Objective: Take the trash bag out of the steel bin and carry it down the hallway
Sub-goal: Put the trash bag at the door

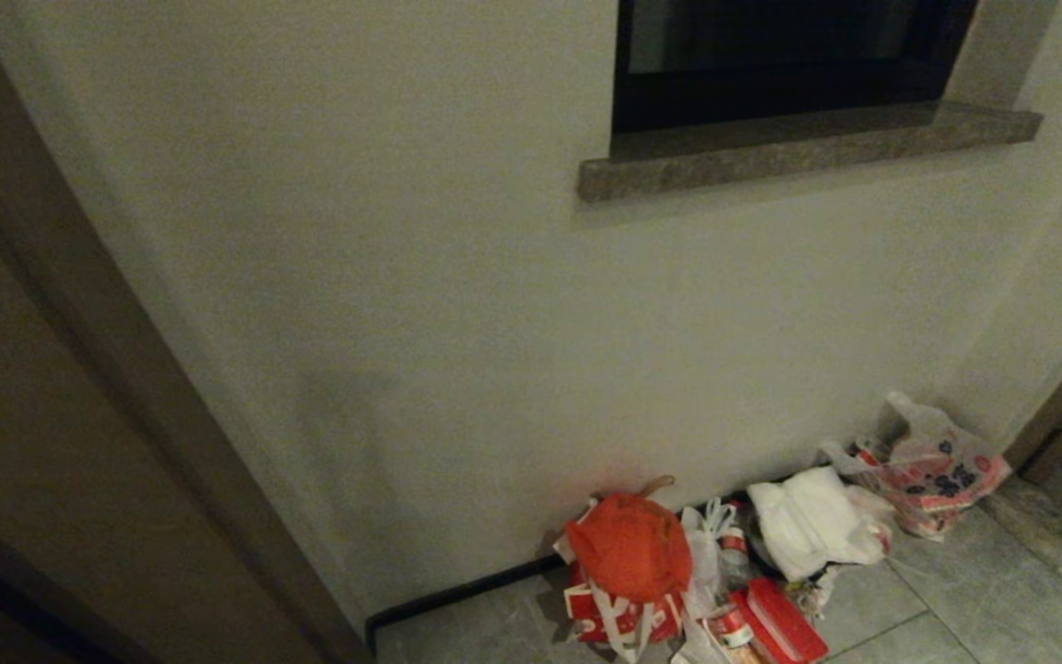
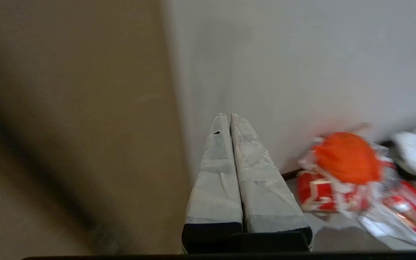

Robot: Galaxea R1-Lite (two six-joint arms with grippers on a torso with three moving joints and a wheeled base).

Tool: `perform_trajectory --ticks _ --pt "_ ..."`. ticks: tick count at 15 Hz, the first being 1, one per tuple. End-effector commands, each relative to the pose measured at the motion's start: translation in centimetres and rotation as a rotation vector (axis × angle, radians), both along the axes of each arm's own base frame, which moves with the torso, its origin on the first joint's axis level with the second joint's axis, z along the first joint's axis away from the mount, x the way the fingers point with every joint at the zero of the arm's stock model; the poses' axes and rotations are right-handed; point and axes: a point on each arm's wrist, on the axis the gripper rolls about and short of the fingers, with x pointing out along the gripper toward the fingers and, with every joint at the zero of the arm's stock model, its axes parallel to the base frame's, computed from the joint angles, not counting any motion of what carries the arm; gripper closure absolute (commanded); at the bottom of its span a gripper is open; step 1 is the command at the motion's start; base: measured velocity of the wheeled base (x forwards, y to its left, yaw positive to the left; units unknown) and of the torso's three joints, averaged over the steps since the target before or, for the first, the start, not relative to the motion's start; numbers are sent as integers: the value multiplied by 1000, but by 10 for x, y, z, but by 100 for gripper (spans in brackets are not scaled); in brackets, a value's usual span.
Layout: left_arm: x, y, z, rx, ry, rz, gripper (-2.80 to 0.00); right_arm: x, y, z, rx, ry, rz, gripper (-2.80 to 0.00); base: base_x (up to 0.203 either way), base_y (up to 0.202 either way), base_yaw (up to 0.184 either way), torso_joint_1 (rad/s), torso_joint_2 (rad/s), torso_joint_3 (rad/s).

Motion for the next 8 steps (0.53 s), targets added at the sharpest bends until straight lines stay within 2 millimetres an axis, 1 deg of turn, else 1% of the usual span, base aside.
perform_trajectory --ticks 1,3,8 --pt "0 0 -1 -1 2 1 0 0 0 -1 2 2 0 0 1 -10 148 4 2 2" --pt "0 0 0 -1 2 1 0 0 0 -1 2 1 0 0 1 -2 85 5 2 4" --pt "0 0 0 -1 2 1 0 0 0 -1 2 1 0 0 0 0 0 0 0 0"
